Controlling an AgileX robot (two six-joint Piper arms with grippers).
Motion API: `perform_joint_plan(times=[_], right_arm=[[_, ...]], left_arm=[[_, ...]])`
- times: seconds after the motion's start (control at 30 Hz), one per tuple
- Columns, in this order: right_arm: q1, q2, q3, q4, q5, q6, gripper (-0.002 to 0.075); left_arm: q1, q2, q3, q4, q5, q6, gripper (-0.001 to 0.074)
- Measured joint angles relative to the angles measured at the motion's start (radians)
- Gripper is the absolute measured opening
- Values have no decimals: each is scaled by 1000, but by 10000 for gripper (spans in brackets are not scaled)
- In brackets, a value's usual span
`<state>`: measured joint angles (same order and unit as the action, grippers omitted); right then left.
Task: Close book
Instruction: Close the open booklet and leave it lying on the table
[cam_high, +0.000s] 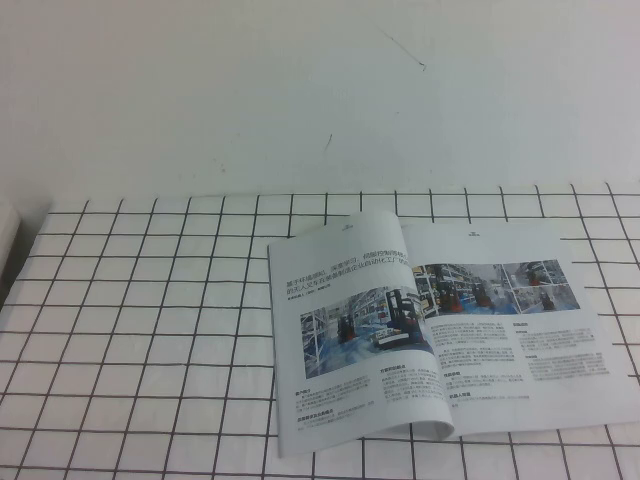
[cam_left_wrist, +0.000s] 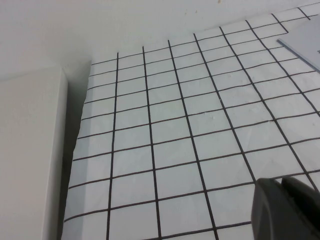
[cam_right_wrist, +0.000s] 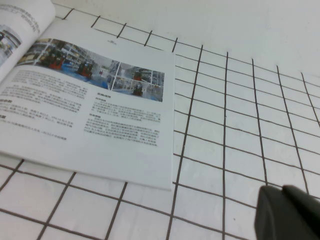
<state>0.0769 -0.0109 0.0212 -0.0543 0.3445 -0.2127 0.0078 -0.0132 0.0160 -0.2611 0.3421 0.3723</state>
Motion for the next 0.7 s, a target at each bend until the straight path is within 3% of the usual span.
perform_joint_plan(times=[0.7], right_arm=[[0,0,0,0,0,0,-3]], left_arm=[[0,0,0,-35,0,0,-4]])
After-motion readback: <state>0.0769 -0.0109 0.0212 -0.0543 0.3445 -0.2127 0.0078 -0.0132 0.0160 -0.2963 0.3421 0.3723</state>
